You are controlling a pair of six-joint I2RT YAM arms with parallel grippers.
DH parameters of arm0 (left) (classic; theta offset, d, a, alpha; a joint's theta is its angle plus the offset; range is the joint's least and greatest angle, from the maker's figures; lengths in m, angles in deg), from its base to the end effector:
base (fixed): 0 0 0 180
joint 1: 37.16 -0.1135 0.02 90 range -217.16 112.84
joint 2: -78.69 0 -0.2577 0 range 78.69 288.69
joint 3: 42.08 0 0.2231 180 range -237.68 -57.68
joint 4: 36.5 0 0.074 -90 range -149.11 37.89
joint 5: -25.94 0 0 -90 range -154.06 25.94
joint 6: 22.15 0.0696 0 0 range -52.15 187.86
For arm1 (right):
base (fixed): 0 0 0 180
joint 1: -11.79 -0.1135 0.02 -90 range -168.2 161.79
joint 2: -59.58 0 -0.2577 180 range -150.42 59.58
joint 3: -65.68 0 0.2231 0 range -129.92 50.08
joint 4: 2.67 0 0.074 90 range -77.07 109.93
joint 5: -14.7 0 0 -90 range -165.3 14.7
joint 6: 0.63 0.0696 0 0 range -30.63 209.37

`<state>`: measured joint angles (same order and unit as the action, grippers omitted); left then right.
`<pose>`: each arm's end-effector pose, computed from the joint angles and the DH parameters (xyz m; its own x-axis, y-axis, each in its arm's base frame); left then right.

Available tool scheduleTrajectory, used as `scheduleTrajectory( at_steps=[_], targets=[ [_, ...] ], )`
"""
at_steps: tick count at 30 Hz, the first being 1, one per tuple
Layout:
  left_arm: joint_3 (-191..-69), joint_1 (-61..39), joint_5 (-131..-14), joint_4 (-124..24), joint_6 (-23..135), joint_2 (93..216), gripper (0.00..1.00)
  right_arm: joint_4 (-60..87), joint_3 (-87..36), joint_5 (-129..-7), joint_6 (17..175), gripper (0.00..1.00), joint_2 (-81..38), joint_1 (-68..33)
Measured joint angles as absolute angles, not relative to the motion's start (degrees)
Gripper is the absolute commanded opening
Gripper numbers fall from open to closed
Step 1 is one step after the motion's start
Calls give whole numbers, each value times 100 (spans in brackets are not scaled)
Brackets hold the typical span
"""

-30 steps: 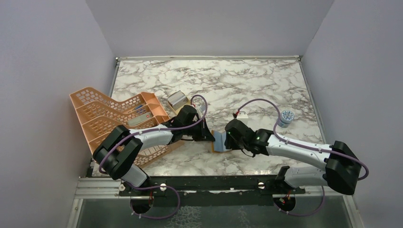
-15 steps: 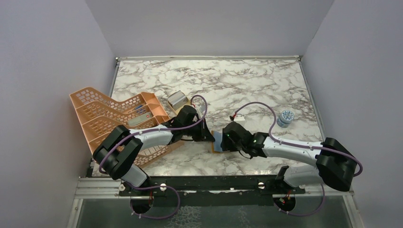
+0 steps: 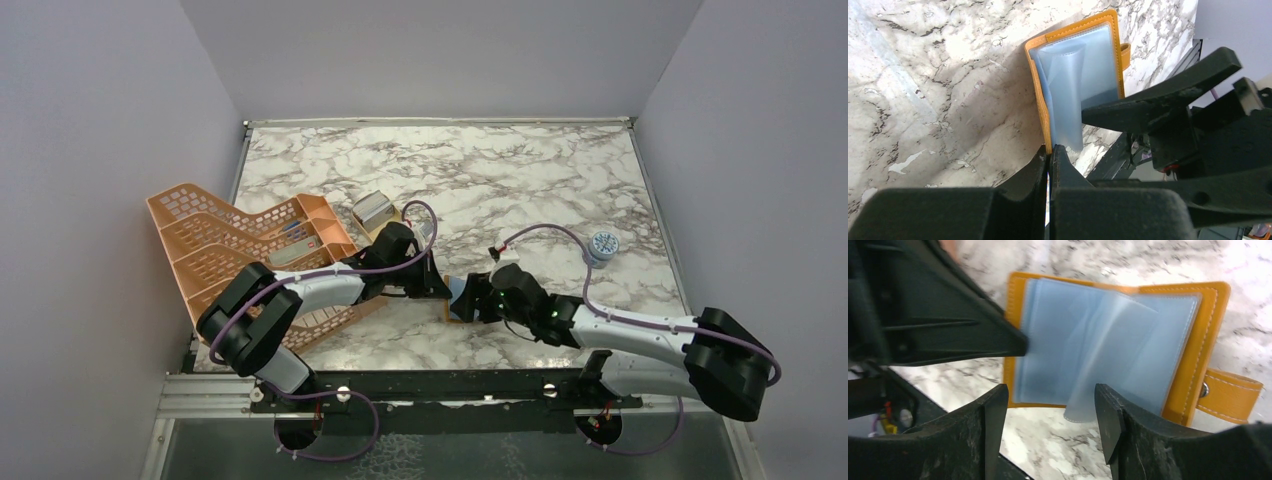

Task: Put the credit cards into the card holder
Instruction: Open the card holder at the center of the board.

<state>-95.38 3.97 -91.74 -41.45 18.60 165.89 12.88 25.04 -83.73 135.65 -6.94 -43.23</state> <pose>0.2034 -0.2205 0.1614 -0.9561 -0.0557 -0.2876 0.2002 0.5926 -0.7802 0.1374 0.1786 0.1580 -0.8024 0.1002 -0.5883 -0.2424 0.8460 0.4748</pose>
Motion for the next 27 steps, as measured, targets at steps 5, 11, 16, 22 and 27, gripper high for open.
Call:
scheduleTrajectory(
  at_steps=[5, 11, 16, 22, 27],
  targets=[
    [-9538, 397, -9174, -4145, 1873, 16604, 0, 621, 2830, -8215, 13578, 66, -266, -4321],
    [-9538, 397, -9174, -4145, 1873, 16604, 0, 223, 2968, -8163, 13582, 65, -316, -4321],
    [-9533, 397, -9174, -4145, 1873, 16604, 0, 169, 2953, -8119, 13526, 65, -364, -4321],
    [-9518, 397, -9174, -4145, 1873, 16604, 0, 1294, 2227, -8406, 13386, 63, -362, -4321],
    [-9518, 397, -9174, -4145, 1875, 16604, 0, 2066, 1949, -8803, 13384, 63, -270, -4321]
  ],
)
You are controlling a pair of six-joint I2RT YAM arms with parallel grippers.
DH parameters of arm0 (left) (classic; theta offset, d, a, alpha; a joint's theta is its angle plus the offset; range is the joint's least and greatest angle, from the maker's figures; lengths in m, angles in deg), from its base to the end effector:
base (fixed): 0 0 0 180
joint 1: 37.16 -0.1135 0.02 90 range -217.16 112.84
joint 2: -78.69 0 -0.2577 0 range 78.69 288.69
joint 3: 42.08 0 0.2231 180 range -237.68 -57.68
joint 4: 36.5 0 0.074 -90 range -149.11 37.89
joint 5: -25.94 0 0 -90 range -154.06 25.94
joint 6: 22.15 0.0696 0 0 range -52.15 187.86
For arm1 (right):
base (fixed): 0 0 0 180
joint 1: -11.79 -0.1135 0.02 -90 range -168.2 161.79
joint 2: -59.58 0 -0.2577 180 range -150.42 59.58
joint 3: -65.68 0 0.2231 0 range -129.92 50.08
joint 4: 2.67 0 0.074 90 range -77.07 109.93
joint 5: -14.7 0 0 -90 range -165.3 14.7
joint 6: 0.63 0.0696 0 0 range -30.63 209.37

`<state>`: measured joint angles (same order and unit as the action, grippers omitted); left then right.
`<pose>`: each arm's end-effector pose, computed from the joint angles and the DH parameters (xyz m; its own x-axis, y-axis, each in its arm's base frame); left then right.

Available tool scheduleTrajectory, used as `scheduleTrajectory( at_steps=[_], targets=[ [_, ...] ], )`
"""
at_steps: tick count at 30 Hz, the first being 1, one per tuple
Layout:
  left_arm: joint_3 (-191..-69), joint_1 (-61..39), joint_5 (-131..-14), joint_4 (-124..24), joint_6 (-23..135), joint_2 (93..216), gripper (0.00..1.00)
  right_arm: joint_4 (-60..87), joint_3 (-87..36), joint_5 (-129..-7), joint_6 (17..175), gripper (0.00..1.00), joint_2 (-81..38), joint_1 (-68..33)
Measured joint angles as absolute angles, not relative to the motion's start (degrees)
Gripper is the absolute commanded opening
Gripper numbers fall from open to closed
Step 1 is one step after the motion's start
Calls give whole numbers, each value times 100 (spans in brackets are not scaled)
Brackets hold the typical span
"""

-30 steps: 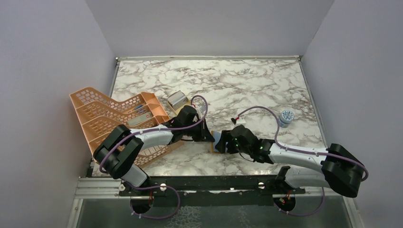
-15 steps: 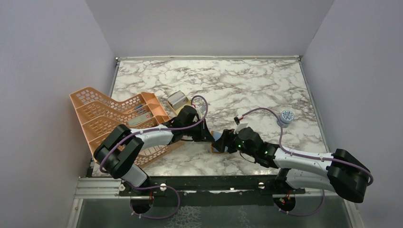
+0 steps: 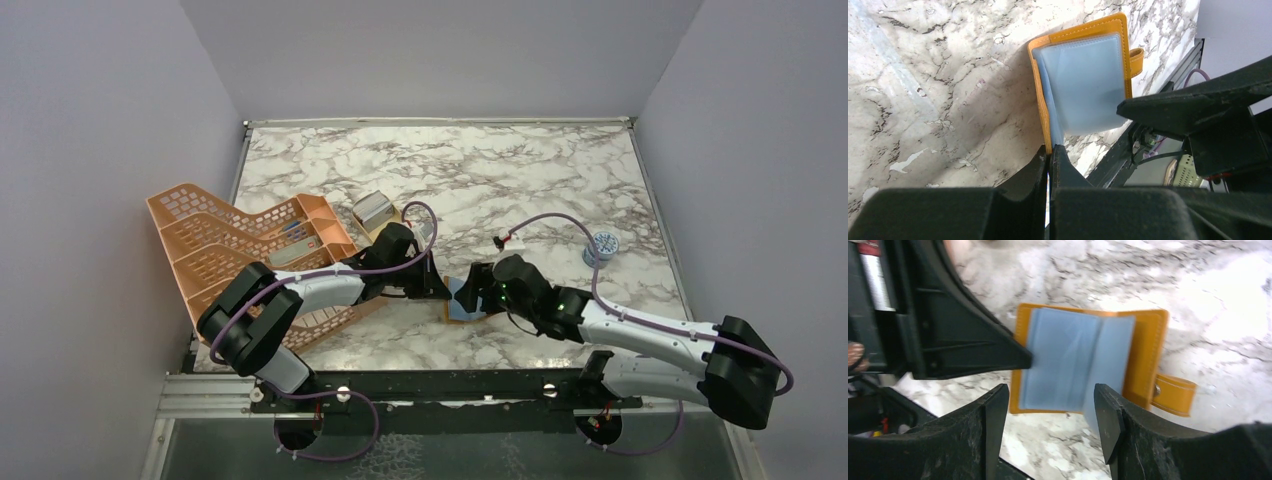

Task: Put the credit cards into the card holder
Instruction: Open the card holder at the center of the board.

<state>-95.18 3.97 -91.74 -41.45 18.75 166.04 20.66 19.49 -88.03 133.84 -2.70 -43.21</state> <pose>0.2029 -0.2201 0.1596 -0.9569 -0.0530 -0.2855 0.1991 0.5959 -0.7780 0.1411 0.1748 0.1897 -0.7513 0.1184 -0.6493 -0.2454 0.8632 0.4413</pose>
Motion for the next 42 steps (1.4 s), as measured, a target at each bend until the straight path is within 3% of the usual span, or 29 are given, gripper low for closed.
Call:
scheduleTrajectory(
  at_steps=[23, 42],
  targets=[
    [-9503, 397, -9174, -4117, 1875, 16667, 0, 2470, 1965, -9389, 13279, 69, -1238, -4321],
    [-9505, 397, -9174, -4106, 1875, 16689, 0, 2564, 2024, -9739, 13255, 70, -1192, -4321]
  ],
)
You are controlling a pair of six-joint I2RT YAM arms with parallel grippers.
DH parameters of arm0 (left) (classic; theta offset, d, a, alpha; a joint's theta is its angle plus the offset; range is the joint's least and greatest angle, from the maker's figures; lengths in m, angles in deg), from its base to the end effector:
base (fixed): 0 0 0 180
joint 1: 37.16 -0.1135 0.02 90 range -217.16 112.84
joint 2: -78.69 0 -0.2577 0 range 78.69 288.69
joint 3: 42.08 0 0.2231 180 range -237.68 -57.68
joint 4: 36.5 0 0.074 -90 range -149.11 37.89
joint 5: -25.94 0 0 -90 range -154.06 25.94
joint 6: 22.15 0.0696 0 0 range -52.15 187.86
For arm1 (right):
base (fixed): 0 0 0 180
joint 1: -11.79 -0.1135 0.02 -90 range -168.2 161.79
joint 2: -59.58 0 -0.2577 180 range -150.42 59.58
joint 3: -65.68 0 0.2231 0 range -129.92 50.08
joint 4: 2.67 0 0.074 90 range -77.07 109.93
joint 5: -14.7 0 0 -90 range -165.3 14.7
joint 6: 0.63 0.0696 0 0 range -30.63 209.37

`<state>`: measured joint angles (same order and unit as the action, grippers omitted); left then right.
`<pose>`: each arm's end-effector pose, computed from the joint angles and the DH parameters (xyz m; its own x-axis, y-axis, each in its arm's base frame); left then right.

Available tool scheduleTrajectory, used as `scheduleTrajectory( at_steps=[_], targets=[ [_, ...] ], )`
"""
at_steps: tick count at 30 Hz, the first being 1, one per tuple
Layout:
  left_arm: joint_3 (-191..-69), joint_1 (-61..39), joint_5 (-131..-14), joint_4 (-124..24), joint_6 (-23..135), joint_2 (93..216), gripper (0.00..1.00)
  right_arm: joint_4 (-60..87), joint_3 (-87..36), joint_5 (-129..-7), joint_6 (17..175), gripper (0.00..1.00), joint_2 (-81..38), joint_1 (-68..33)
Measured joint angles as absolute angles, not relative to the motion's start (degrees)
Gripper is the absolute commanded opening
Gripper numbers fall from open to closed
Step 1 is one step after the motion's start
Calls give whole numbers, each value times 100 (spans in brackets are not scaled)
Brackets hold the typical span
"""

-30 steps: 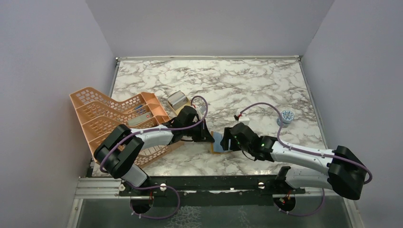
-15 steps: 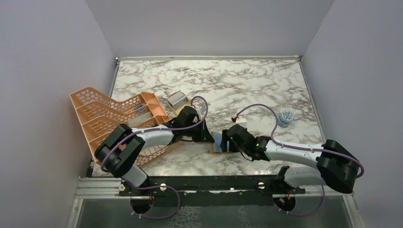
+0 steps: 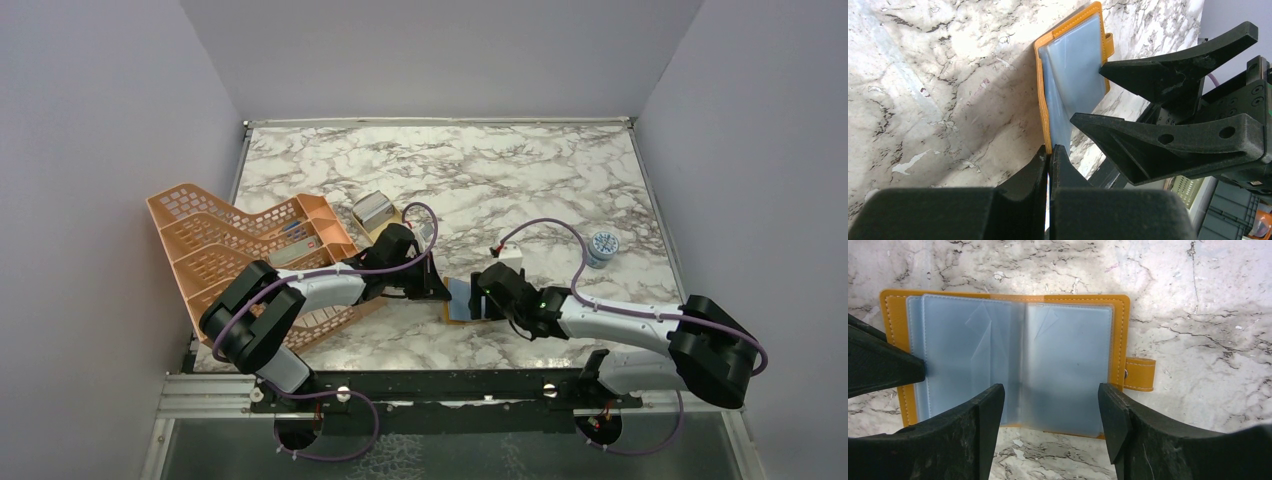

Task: Put the credit cards into the card holder
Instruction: Open the card holder at the center of the board.

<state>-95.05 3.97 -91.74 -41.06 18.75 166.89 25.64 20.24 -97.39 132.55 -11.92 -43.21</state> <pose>0.2035 -0.2206 0.1556 -0.9591 -0.0511 -0.2784 0.1931 0.6012 -0.7754 0.1472 0.1646 0.1473 -0.7734 0.0010 -0.6340 -0.1428 0.9740 0.1757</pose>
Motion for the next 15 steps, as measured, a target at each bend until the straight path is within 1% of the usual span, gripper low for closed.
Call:
scheduleTrajectory(
  at_steps=[15],
  targets=[
    [-9505, 397, -9174, -4106, 1895, 16689, 0, 2466, 2028, -9726, 13252, 71, -1343, -4297]
  ],
)
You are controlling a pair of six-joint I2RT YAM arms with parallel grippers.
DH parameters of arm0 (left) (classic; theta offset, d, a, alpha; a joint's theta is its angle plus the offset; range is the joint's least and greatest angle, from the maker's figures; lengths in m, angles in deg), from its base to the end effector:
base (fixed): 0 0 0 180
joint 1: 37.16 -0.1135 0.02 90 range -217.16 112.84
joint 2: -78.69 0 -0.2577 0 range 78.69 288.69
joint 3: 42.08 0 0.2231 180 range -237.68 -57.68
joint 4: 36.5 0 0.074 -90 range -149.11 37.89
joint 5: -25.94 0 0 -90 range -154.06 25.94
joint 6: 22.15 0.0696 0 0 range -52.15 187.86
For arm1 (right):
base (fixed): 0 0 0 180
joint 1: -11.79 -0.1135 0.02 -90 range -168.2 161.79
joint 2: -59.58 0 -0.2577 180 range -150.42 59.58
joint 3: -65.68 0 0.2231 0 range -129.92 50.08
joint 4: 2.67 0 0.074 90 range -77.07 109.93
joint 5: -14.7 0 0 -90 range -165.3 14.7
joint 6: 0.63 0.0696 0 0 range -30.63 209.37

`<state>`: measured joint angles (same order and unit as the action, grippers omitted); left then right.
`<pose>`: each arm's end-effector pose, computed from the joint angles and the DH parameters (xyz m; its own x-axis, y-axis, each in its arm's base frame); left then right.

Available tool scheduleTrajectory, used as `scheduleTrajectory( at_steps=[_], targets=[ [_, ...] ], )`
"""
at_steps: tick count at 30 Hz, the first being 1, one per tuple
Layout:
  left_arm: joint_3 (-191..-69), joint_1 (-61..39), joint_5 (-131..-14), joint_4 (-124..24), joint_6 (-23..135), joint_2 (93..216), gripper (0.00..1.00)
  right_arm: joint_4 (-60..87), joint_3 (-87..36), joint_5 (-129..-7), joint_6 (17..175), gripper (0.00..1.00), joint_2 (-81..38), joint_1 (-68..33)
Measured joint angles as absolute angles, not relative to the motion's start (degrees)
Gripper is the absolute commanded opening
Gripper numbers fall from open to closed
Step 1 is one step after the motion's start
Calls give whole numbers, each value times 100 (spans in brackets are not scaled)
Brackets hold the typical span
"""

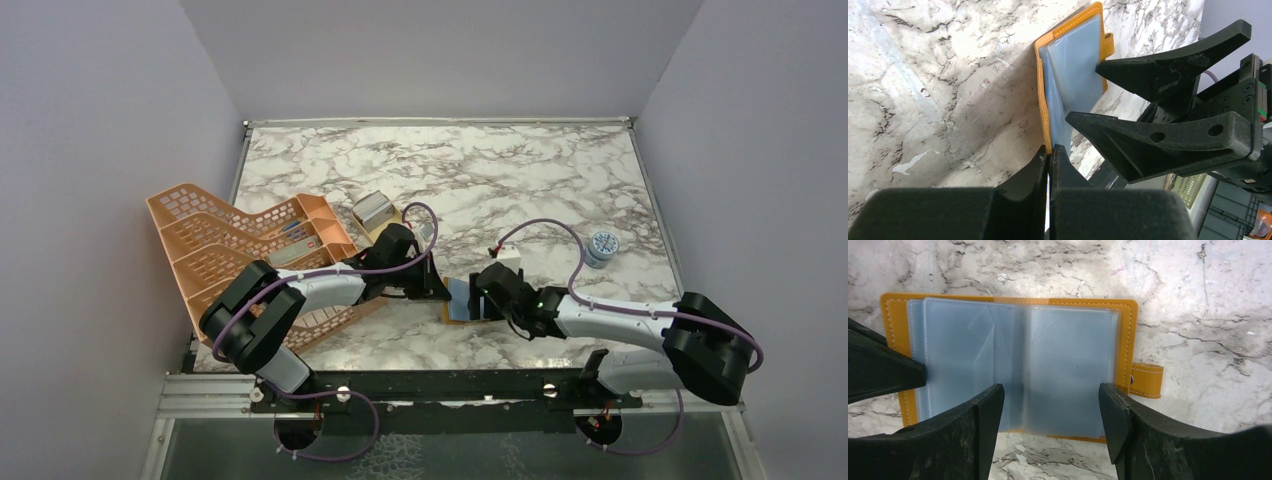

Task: Put the credit cards into the card holder
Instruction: Open the card holder at the center of the board.

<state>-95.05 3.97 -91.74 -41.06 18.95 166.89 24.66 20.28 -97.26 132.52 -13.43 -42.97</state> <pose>0.2035 -0.2206 0.1556 -0.9584 -0.0490 -0.2811 0.1964 0.6014 -0.7745 0.1493 0.1663 0.1431 -0.7779 -0.0018 -0.6284 -0.1392 0.9756 0.1695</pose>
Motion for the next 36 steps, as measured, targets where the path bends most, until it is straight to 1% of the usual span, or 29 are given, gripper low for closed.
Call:
scheduleTrajectory(
  at_steps=[15, 25, 31, 36],
  targets=[
    [-9505, 397, -9172, -4108, 1923, 16700, 0, 993, 2771, -8659, 13287, 71, -937, -4013],
    [-9505, 394, -9172, -4108, 1963, 16715, 0, -236, 3512, -7636, 13515, 71, -668, -3315],
    [-9505, 394, -9168, -4108, 1965, 16755, 0, -793, 3722, -7114, 13666, 71, -696, -3143],
    [-9505, 397, -9168, -4108, 1967, 16792, 0, -1230, 3722, -6720, 13821, 71, -974, -3121]
  ],
)
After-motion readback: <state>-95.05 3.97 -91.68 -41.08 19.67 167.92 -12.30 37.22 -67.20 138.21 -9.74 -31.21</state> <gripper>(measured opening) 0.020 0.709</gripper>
